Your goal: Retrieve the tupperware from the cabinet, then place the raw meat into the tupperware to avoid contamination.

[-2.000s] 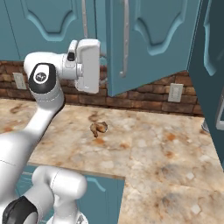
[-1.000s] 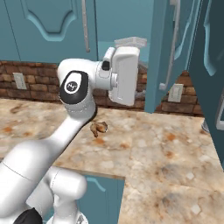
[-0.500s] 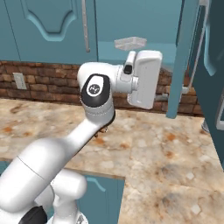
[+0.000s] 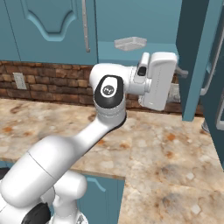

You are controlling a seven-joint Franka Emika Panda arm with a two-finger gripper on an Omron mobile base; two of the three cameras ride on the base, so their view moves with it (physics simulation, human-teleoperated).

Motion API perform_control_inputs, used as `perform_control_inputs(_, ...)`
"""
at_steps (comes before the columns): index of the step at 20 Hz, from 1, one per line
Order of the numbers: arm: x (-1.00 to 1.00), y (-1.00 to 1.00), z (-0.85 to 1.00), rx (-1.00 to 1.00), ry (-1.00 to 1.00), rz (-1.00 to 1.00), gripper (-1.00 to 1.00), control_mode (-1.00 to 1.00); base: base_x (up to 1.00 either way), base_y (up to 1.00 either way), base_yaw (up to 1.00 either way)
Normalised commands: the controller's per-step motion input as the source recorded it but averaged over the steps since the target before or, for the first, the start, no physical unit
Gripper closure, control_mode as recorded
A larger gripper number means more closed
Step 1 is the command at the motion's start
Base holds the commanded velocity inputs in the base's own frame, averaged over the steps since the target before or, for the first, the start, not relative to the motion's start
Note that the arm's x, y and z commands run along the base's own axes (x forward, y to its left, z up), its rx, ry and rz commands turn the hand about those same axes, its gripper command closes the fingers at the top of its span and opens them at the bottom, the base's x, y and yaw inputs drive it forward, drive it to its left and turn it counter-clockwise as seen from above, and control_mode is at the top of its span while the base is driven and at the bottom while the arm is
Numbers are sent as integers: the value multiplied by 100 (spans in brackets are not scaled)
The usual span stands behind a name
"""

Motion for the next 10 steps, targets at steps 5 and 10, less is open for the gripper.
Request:
perform_control_inputs(5, -3, -4, -2, 5, 1, 0, -100, -100, 0, 0, 0)
perform_control_inputs(10, -8, 2, 0, 4, 2, 0, -100, -100, 0, 0, 0)
